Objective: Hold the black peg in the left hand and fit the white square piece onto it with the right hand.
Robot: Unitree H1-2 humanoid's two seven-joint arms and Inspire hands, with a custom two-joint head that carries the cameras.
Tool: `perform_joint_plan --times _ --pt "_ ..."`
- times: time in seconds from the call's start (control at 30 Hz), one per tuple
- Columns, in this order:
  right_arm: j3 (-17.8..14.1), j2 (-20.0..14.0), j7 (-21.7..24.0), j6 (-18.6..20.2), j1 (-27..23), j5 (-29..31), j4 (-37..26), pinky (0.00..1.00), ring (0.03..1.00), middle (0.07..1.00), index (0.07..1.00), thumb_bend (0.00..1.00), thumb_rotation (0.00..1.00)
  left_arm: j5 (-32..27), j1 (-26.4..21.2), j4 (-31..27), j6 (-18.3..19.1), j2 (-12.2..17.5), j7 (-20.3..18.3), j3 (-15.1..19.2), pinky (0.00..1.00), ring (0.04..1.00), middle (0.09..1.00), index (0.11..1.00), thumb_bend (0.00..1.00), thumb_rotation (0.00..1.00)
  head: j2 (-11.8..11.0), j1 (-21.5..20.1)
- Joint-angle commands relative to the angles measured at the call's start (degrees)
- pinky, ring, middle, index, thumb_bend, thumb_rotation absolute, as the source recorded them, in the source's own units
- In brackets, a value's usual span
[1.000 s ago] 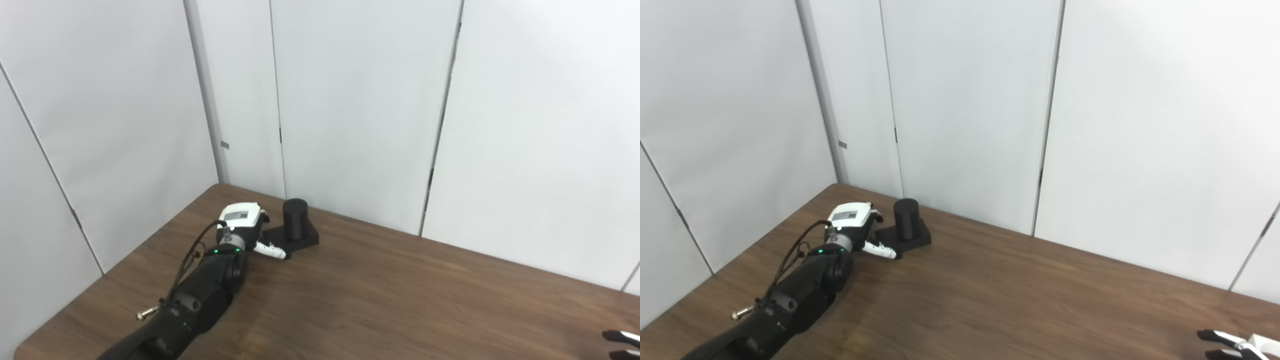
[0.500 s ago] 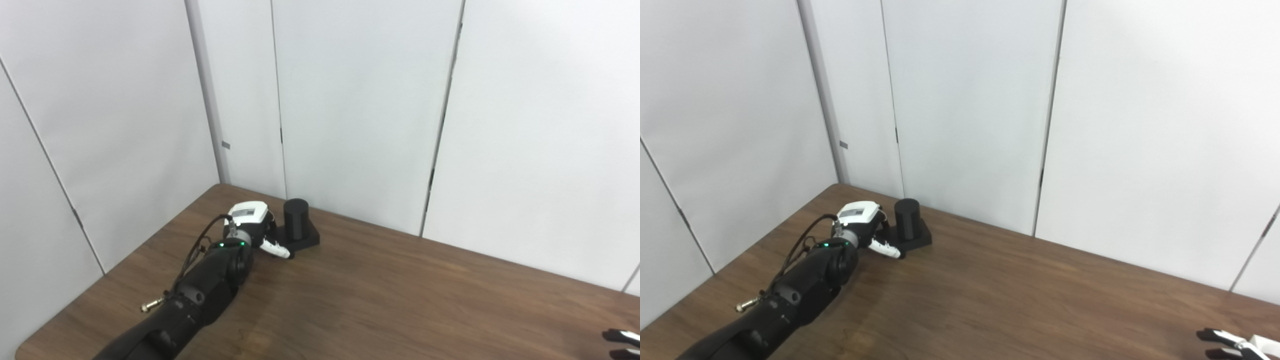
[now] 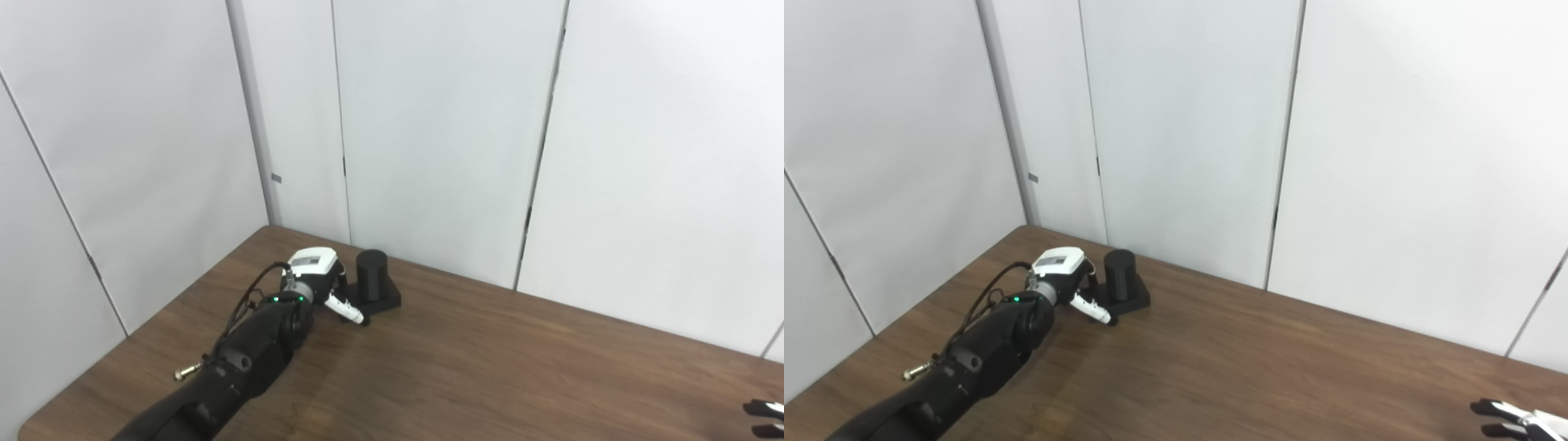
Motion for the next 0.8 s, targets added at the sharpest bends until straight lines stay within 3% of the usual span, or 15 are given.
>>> perform_joint_plan --times 0.0,0.17,0.37,0.53,0.77 --pt "-0.7 -0.34 -0.39 0.09 -1.38 0.45 -2.0 0.45 0.636 0.751 0.67 0.52 0.0 -0.88 -0.19 -1.11 -2.18 1.14 -1.84 -0.77 0.92 0.994 0.865 0.482 0.56 0.09 -0.01 -0.03" --pt "-0.63 -0.31 -0.52 -0.48 -1.63 0.51 -1.46 0.46 0.636 0.752 0.672 0.51 0.0 -1.95 1.77 -4.41 -4.7 1.4 -2.51 -0.86 0.91 0.937 0.863 0.48 0.52 0.06 0.0 -0.24" --pt "-0.45 -0.05 -0.32 0.4 -1.83 0.19 -1.97 0.46 0.638 0.753 0.671 0.52 0.0 -2.62 4.95 -10.67 -5.32 0.74 -3.3 -0.77 0.94 0.944 0.882 0.484 0.52 0.05 0.66 -1.81" --pt "-0.16 0.28 -0.15 1.4 -1.99 -0.2 -2.96 0.47 0.641 0.756 0.677 0.54 0.0 -4.16 7.59 -14.56 -8.61 0.32 -2.99 -0.46 0.93 0.947 0.885 0.489 0.52 0.05 1.8 -5.13" --pt "0.31 0.64 0.47 2.8 -2.54 -0.98 -4.15 0.5 0.647 0.757 0.681 0.58 0.0 -7.99 10.02 -19.87 -11.39 -1.0 -6.35 -0.18 0.96 0.959 0.898 0.493 0.52 0.05 4.02 -9.87"
